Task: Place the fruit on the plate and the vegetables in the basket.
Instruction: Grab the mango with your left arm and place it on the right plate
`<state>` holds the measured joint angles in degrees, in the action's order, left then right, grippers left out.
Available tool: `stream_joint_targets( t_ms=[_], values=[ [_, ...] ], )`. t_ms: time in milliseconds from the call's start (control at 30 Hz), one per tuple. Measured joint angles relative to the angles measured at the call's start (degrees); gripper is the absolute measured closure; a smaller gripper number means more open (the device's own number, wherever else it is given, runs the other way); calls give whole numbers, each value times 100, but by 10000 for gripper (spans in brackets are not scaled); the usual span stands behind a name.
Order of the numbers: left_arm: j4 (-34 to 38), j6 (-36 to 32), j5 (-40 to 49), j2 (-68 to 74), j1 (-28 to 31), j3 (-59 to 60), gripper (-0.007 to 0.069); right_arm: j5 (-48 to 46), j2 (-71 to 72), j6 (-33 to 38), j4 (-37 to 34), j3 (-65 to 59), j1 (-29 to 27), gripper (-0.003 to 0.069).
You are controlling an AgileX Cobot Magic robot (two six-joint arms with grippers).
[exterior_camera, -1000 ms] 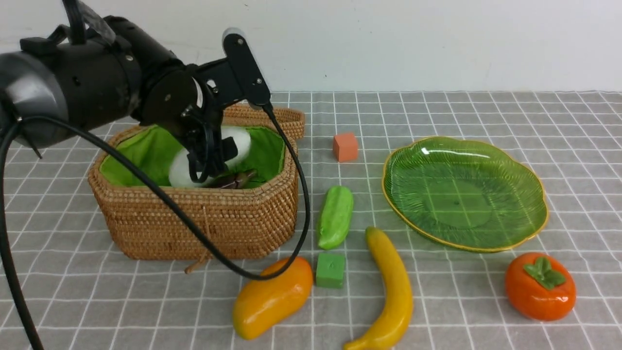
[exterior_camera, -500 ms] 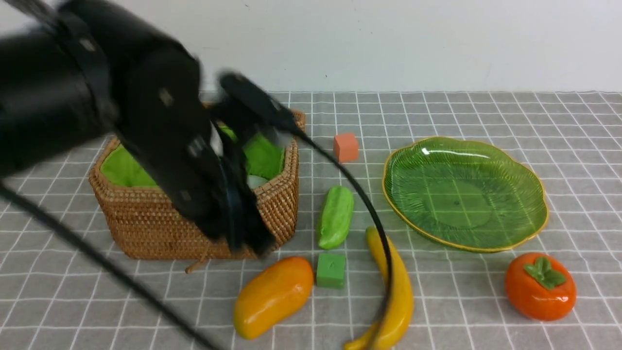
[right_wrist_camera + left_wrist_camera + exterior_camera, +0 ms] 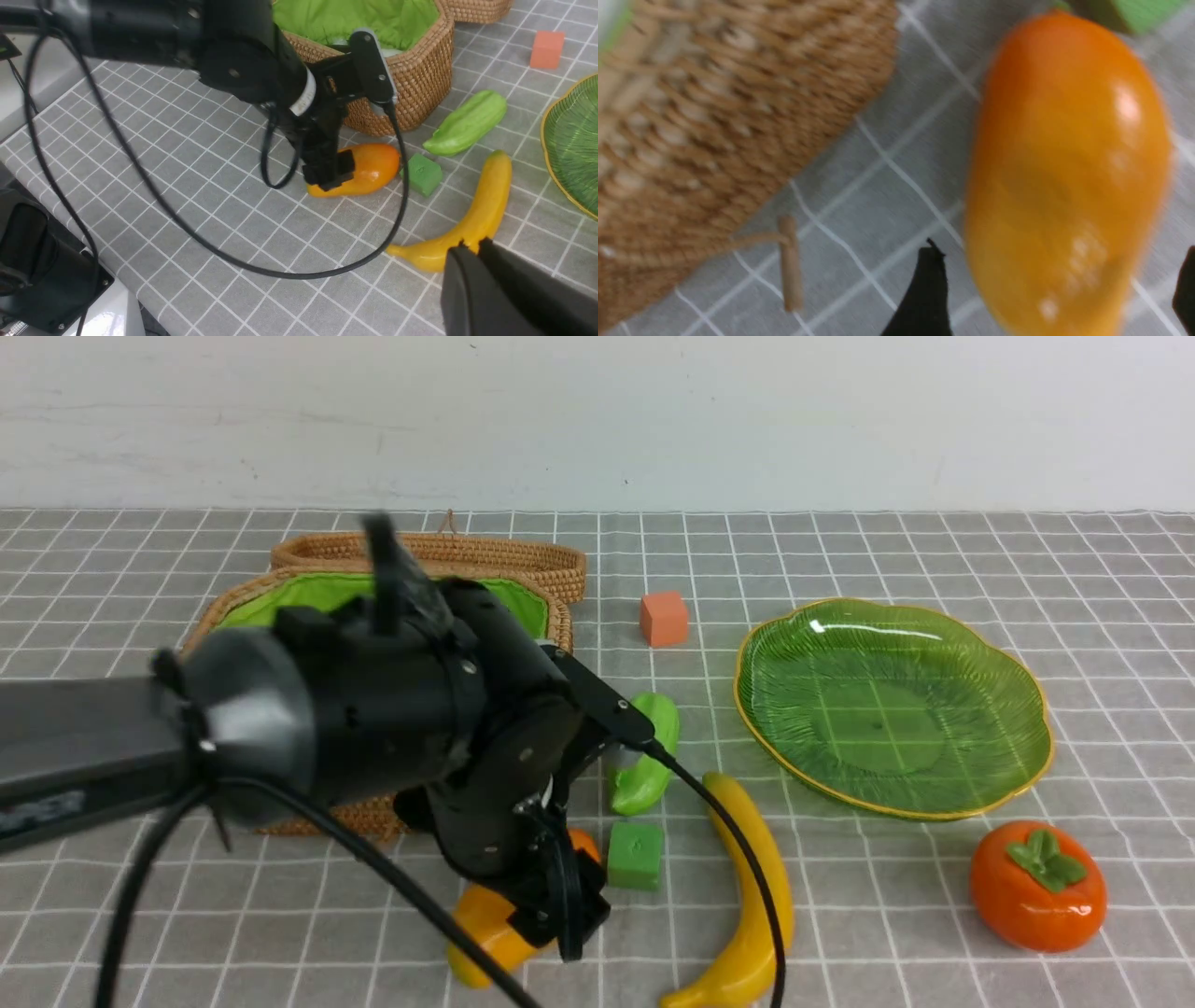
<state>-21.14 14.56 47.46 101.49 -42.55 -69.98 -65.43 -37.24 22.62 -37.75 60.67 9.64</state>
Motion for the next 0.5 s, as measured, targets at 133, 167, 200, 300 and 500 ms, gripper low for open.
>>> stream_joint_targets(
  t_ms=[133,167,200,300,500],
  values=[
    [-323,258,-179,378,0,0,-39,-6,0,0,-32,0,0,624],
    [-347,269,-193,465,0,0,-36,-17,0,0,-33,0,0,624],
    [-361,284,-198,516,0,0,-33,-23,0,0,-33,0,0,624],
    [-357,300,-228,740,0,0,-17,-43,0,0,-38,0,0,624],
    [-193,308,-223,853,0,-6,92,-155,0,0,-44,0,0,624]
  ],
)
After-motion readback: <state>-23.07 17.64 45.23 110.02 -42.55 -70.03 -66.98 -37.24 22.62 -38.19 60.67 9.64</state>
